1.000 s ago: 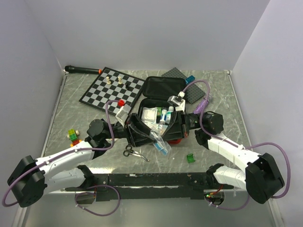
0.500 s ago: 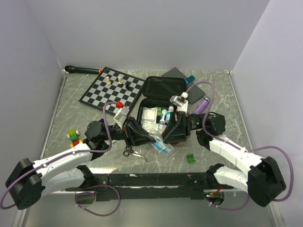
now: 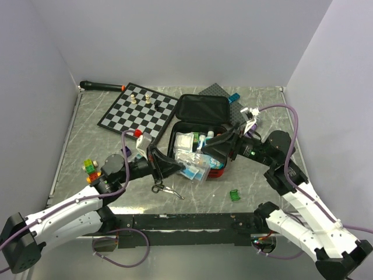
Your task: Organize the medicine kit
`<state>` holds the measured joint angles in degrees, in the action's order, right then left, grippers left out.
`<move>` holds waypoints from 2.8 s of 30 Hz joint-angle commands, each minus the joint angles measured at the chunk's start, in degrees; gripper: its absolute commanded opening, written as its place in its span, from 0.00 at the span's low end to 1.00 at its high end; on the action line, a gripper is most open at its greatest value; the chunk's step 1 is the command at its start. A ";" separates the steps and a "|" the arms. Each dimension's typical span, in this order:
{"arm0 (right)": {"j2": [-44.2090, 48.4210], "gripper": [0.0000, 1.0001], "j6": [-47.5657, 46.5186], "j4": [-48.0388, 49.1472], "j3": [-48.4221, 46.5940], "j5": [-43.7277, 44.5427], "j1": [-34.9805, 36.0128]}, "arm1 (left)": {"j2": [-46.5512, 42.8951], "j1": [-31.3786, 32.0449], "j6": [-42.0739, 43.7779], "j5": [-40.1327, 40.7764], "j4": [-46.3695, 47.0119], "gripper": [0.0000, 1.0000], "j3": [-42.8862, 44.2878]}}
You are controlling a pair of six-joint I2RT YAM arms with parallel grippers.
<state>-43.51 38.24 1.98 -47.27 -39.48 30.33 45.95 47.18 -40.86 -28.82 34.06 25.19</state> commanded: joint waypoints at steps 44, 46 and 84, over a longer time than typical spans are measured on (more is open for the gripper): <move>5.98 0.71 -17.67 -24.92 6.57 29.64 1.66 | 39.40 -2.09 1.92 36.29 -49.88 0.73 33.78; 5.10 0.71 -17.67 -25.09 6.31 29.99 1.75 | 36.68 -2.09 2.54 36.90 -50.93 0.77 34.48; 1.40 0.69 -17.85 -26.15 6.22 31.14 2.02 | 54.00 1.95 5.18 33.21 -39.35 0.23 34.67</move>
<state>-42.52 21.30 -24.58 -40.38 -9.02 32.01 102.50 48.36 -35.16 4.84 -7.05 60.99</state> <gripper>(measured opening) 0.695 0.231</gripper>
